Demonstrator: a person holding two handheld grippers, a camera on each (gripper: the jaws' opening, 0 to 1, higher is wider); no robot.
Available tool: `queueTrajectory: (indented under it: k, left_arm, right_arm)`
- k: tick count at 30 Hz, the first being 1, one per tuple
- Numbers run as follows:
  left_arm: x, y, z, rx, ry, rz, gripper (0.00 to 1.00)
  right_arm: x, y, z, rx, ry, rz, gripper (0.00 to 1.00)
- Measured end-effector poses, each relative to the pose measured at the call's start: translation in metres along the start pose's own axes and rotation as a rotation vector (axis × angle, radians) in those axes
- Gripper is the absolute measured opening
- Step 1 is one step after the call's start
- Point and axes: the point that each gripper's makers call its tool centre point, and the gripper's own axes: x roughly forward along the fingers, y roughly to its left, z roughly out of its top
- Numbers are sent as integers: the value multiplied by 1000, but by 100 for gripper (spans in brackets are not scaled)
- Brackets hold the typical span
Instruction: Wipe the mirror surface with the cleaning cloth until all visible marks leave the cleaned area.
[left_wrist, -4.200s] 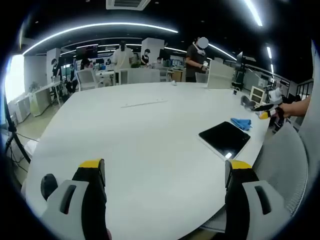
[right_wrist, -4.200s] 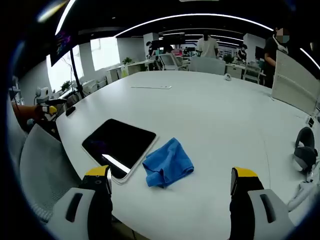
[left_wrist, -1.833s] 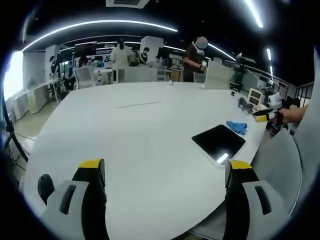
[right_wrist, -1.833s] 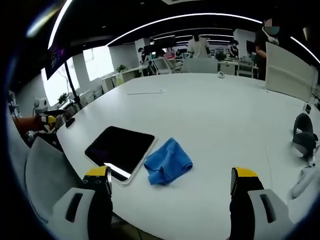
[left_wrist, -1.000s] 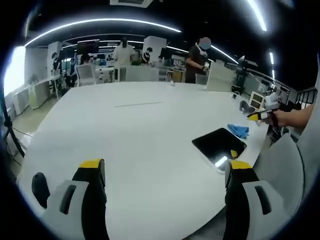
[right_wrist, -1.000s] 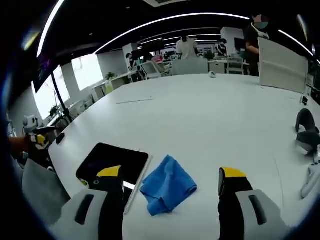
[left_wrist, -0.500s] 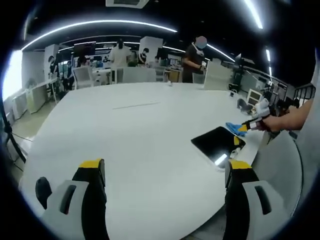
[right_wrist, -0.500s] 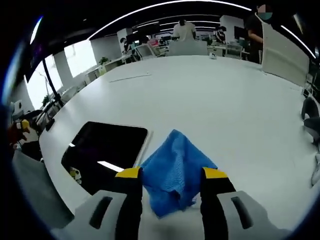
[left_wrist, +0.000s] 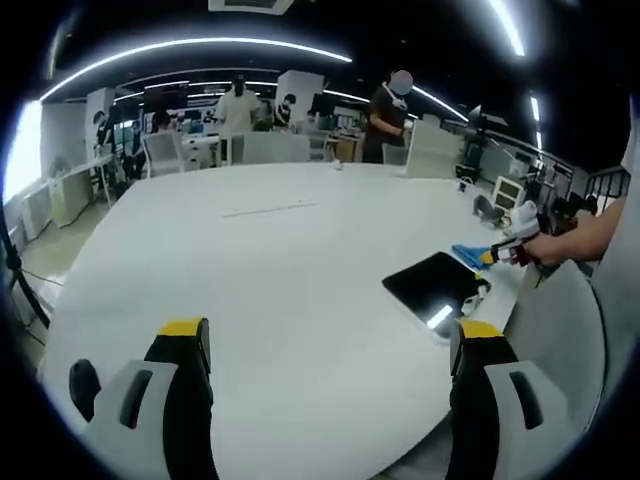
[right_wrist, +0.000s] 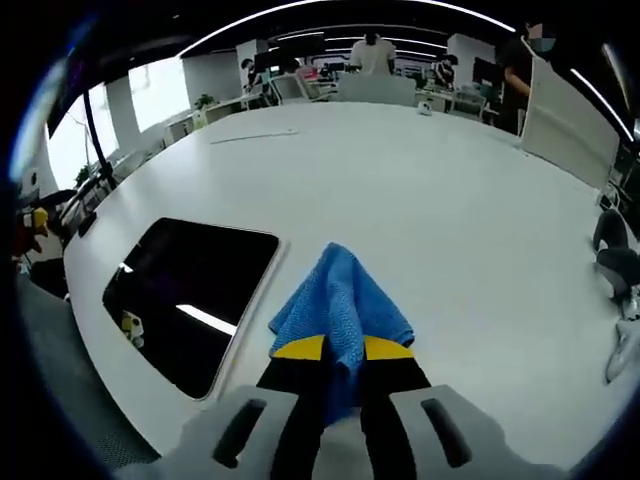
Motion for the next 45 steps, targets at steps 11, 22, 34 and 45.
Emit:
queueTrajectory:
  k: [11,22,34,45]
  left_arm:
    - [-2,4,5,11,-5,9,99]
    - [-3,14,8,21,-6,11,99]
    - [-10,9,4,2,-13,17,99]
    - [-10,9,7,-12,-30,23,99]
  right_arm:
    - [4,-4,-2,43,48,7,2]
    - [2,-6,1,154,63,-9,2]
    - [-15,-15,57,202,-36,-2,2]
    - [-25,9,114,193,-90,62,2]
